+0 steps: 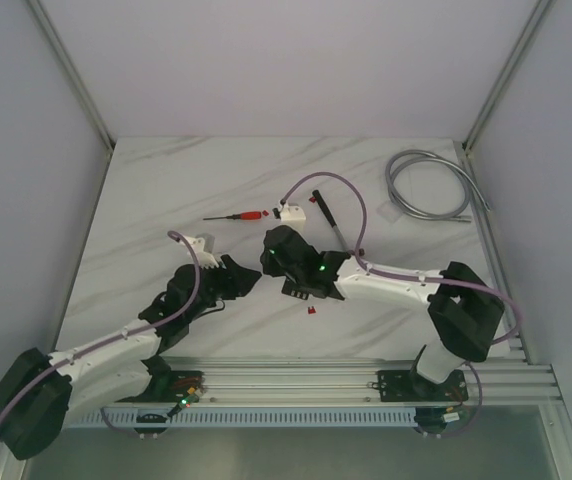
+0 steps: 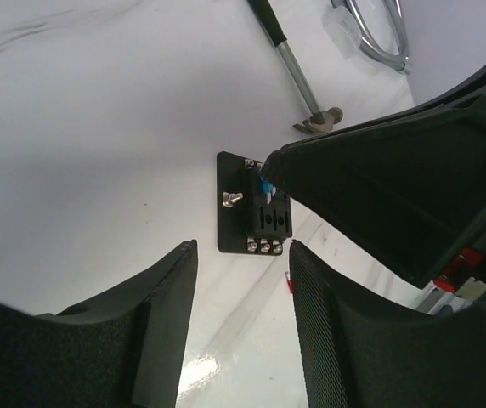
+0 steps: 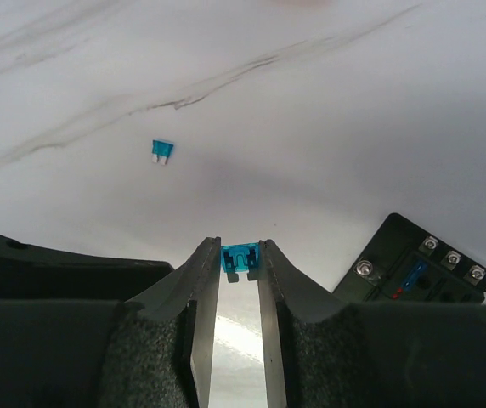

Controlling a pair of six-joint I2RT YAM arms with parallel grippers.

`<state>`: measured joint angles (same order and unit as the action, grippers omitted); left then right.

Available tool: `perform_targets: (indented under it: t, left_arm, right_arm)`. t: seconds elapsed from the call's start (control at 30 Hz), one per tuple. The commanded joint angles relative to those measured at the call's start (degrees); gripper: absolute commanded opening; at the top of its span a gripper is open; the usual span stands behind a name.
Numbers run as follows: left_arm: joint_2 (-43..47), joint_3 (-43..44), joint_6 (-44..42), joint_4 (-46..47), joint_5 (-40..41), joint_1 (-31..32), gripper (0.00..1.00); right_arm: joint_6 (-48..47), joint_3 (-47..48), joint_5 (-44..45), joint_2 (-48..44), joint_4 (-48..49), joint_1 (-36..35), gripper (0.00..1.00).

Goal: Snap on the fuse box
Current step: Pick up the fuse from the center of the board.

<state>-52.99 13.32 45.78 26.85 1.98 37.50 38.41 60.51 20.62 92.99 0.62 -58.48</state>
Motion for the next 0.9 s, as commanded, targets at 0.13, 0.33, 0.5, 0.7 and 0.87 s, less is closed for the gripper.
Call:
perform_targets:
  t: [0.13,0.33,0.5,0.7,0.87]
  left_arm:
    - [-6.11,2.82,-0.73,9.38,4.65,3.87,0.5]
    - [-8.31,4.37,-1.29,11.85,5.21,4.96,0.46]
    - [-9.55,4.9,-1.22,12.69,6.44,5.24,0.41]
    - [-10.44,5.41,-1.12,12.78,7.69,5.37,0.32]
    - [-10.37,5.79,-2.01,12.56,7.93,5.44,0.26]
  right_arm:
    - [5.34,-3.86,1.25,-4.26,5.82,-0.16,0.26]
    - [6.65,-5.4,0.51,-4.31,7.43,-0.28,0.25]
    - [7.61,-6.79,-0.4,-6.27,9.2,-0.36,0.25]
    - [9.77,-9.02,-2.75,-7.01,11.73,-0.37,0.24]
    - [11.58,-10.64,-4.4,-7.08,14.47,-0.57,0.22]
